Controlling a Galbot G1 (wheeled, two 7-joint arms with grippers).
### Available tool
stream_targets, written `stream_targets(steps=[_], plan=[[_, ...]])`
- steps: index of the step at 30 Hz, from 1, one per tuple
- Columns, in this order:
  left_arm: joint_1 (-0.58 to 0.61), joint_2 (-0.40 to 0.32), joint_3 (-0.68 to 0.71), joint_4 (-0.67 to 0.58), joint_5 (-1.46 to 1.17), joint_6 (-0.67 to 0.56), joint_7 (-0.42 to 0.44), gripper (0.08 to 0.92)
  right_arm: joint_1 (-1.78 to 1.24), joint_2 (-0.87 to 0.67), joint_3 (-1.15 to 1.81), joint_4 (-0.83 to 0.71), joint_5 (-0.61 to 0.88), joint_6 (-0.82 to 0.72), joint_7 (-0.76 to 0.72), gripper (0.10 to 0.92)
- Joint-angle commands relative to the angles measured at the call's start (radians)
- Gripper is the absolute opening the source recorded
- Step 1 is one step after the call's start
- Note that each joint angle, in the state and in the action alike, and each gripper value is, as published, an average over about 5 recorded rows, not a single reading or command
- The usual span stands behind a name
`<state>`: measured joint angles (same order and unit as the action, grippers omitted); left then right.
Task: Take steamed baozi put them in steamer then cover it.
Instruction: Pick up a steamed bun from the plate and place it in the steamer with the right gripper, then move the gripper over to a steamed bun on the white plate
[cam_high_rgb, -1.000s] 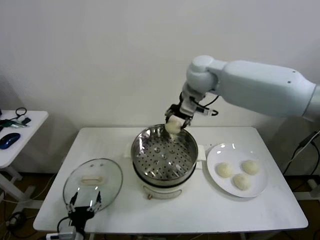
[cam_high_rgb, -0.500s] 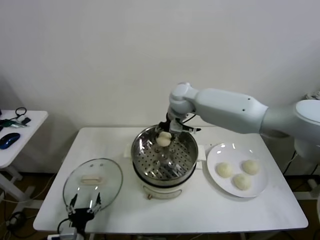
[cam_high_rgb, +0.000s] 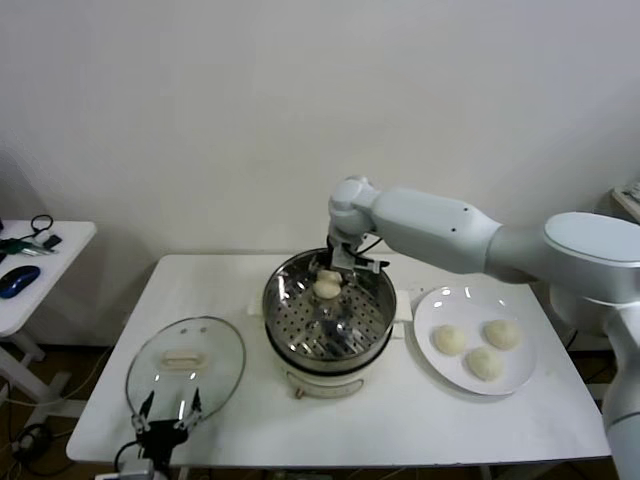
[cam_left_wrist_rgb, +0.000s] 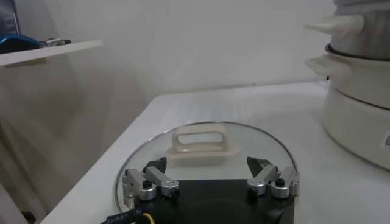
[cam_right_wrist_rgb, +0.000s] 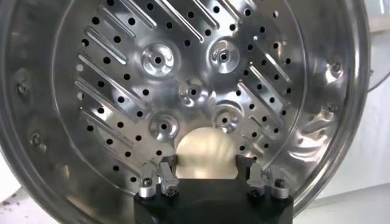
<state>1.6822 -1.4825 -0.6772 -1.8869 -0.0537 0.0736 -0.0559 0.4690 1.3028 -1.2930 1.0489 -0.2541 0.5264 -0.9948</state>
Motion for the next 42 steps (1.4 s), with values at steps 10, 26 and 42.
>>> stream_targets(steps=[10, 26, 42], plan=[[0.004, -0.001, 0.003, -0.009, 0.005, 0.001, 0.001, 0.823, 0.507, -0.326, -0.345, 0.053, 0.914, -0.317, -0.190, 0.823], [-0.011, 0.007, -0.002, 0.008, 0.005, -0.010, 0.002, 0.823, 0.235, -0.641, -0.411, 0.271, 0.712, -0.809, 0.058, 0.823], [-0.002, 0.004, -0.002, 0.030, 0.026, -0.029, 0.002, 0.823, -0.193, -0.610, -0.086, 0.194, 0.572, -0.852, 0.098, 0.823]])
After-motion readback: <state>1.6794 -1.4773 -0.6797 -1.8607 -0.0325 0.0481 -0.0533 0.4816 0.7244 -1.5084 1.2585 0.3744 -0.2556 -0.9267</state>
